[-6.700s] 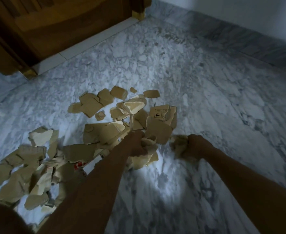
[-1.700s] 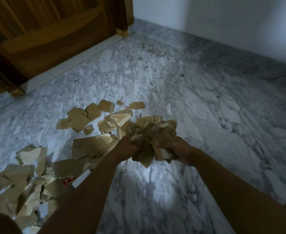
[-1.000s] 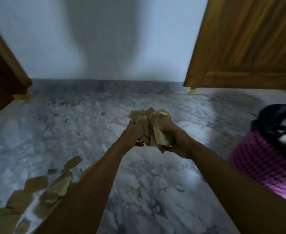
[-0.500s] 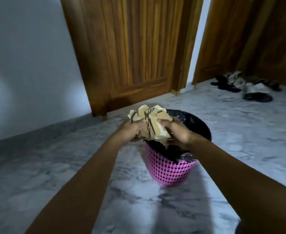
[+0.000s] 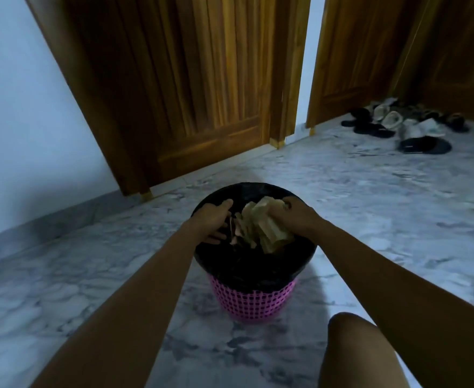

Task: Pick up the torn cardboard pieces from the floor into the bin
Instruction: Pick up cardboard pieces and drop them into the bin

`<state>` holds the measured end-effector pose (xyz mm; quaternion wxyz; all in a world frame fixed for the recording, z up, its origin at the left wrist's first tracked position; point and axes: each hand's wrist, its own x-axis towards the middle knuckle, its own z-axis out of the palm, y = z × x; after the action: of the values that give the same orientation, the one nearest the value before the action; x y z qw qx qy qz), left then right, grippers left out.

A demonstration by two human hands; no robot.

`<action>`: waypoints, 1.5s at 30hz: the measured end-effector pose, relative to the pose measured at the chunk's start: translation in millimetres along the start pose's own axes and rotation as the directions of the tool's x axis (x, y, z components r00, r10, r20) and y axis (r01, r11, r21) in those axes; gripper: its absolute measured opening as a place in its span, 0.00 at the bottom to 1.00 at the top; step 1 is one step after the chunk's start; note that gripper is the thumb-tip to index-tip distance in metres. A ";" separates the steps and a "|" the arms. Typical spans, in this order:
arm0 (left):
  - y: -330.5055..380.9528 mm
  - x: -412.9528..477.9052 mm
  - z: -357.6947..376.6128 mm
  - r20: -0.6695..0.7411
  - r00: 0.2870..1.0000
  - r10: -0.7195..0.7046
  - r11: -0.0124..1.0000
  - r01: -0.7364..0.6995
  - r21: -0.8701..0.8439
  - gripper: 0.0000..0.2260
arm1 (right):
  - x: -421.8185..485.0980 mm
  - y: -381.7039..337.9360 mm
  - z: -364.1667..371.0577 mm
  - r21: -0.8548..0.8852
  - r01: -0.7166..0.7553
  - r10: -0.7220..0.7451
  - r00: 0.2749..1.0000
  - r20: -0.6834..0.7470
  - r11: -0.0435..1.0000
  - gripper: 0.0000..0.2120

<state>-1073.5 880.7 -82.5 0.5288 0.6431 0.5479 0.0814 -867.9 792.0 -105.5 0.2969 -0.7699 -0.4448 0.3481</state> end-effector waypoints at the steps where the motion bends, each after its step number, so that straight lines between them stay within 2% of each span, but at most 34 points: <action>1: 0.2 0.3 -2.2 -0.006 1.000 -0.004 1.000 0.004 -0.001 0.24 | -1.6 -4.1 -0.2 -0.010 0.015 -0.015 0.999 -0.031 1.000 0.41; 3: 0.5 0.0 -7.1 -0.051 0.999 0.016 1.000 -0.016 -0.011 0.22 | -1.2 -13.2 1.6 0.002 0.049 -0.049 0.997 -0.056 0.999 0.38; 7: -9.3 -9.4 -31.7 -0.225 0.967 0.122 0.992 -0.127 -0.011 0.19 | -2.3 -44.9 21.5 -0.055 0.135 -0.133 0.990 0.040 0.989 0.31; 11: -45.4 -40.1 -86.0 -0.336 0.921 0.198 0.980 -0.190 0.059 0.21 | -7.7 -95.3 73.9 -0.079 0.270 -0.261 0.959 0.108 0.960 0.26; 13: -76.5 -65.7 -119.1 -0.403 0.893 0.199 0.980 -0.179 0.088 0.21 | -18.1 -124.6 113.4 -0.060 0.308 -0.293 0.938 0.187 0.949 0.25; 17: -160.2 -132.7 -191.1 -0.559 0.824 0.094 0.995 -0.056 0.084 0.22 | -54.7 -183.0 211.7 -0.086 0.425 -0.383 0.874 0.300 0.901 0.22; 21: -261.7 -223.4 -251.8 -0.690 0.723 -0.016 0.996 0.069 0.049 0.22 | -111.7 -235.4 326.5 -0.108 0.560 -0.474 0.775 0.417 0.821 0.20; 26: -397.6 -360.2 -293.6 -0.763 0.606 -0.223 0.968 0.229 -0.101 0.23 | -211.2 -288.2 465.3 -0.110 0.757 -0.522 0.540 0.660 0.645 0.21; 29: -457.3 -432.2 -304.0 -0.773 0.539 -0.336 0.936 0.283 -0.210 0.22 | -264.6 -309.5 527.5 -0.103 0.837 -0.485 0.407 0.774 0.537 0.22; 31: -485.2 -468.1 -305.5 -0.770 0.506 -0.389 0.917 0.296 -0.269 0.21 | -288.2 -319.7 562.5 -0.140 0.870 -0.432 0.368 0.824 0.473 0.24; 36: -538.5 -500.0 -304.2 -0.741 0.480 -0.470 0.882 0.298 -0.366 0.18 | -309.2 -316.3 632.0 -0.230 0.912 -0.272 0.329 0.904 0.339 0.33; 39: -563.5 -489.9 -290.5 -0.721 0.467 -0.512 0.858 0.311 -0.409 0.18 | -298.1 -293.0 657.0 -0.264 0.910 -0.181 0.332 0.926 0.319 0.34; 45: -597.7 -431.2 -270.5 -0.640 0.497 -0.586 0.810 0.350 -0.471 0.19 | -246.7 -251.9 686.4 -0.345 0.892 -0.092 0.385 0.918 0.292 0.35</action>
<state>-1794.9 604.1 -222.0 0.3342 0.2901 0.8546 0.2716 -1626.8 781.1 -244.2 -0.2242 -0.3605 -0.8714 0.2456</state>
